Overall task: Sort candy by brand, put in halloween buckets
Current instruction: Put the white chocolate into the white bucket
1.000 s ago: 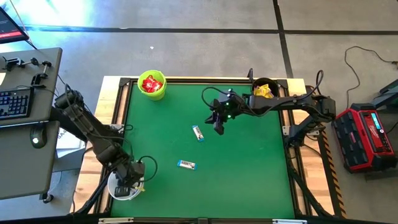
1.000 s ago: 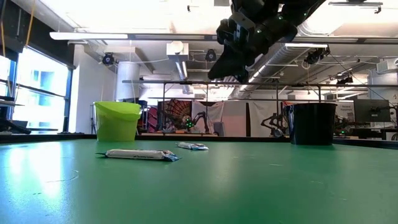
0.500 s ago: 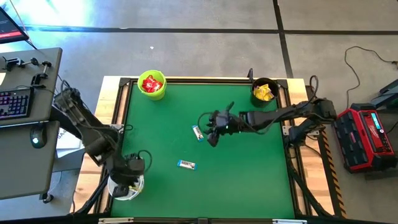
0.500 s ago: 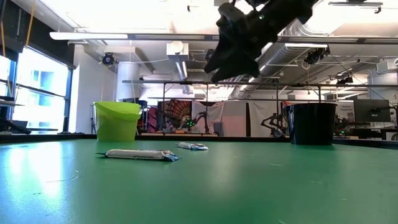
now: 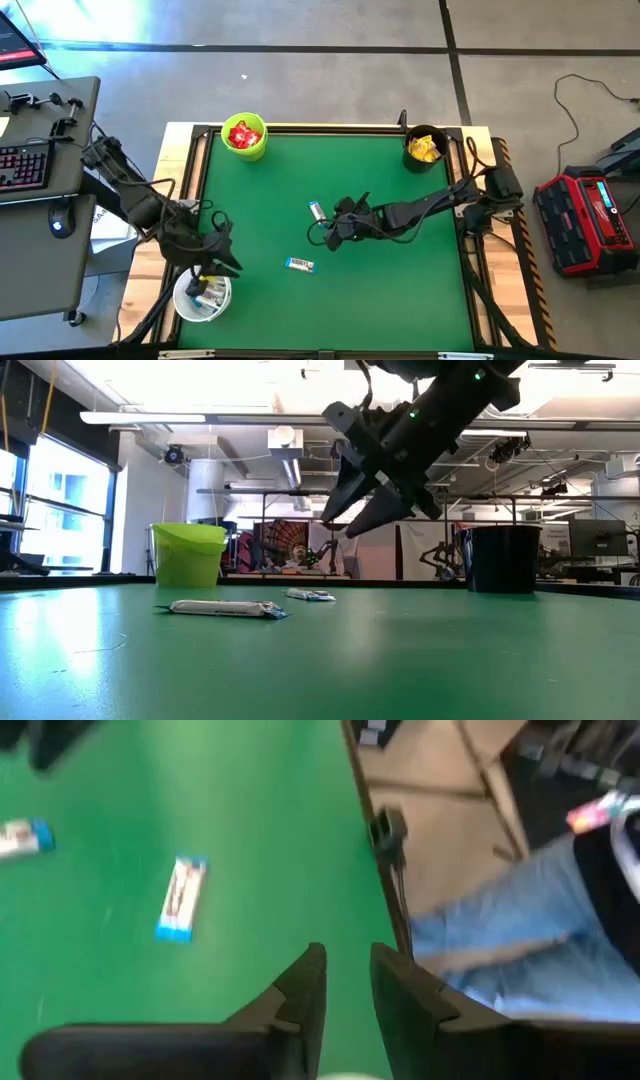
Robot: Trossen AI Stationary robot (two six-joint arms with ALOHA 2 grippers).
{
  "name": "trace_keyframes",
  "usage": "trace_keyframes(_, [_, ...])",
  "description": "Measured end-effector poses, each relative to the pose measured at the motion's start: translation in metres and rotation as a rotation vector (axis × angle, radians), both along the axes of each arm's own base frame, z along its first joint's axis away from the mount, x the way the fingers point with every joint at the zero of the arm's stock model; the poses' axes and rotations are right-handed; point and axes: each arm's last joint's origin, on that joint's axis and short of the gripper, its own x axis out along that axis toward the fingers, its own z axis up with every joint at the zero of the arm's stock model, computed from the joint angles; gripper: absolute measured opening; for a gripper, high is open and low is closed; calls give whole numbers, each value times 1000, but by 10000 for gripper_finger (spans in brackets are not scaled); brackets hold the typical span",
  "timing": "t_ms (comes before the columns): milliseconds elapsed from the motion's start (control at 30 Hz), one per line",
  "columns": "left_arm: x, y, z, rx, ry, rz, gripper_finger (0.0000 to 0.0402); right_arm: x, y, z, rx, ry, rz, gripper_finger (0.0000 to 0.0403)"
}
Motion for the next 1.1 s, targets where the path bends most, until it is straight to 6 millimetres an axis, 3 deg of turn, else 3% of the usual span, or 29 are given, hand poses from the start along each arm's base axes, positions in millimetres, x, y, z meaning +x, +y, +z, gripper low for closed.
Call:
trace_keyframes(233, [18, 12, -28, -83, -198, 48, 33, 2, -1, -8, -24, 28, 12, 196])
trace_keyframes(400, [24, 27, -40, -155, -341, 127, 9, 10, -2, -14, -43, -18, -18, 234])
trace_keyframes(567, [25, 42, -44, -167, -405, 197, 1, 15, -5, -33, -58, 10, -35, 262])
trace_keyframes(867, [24, 59, -39, -121, -460, 288, 0, 22, -4, -67, -114, 58, -39, 264])
trace_keyframes(1100, [26, 64, -39, -107, -461, 315, 0, 25, -4, -79, -122, 66, -41, 262])
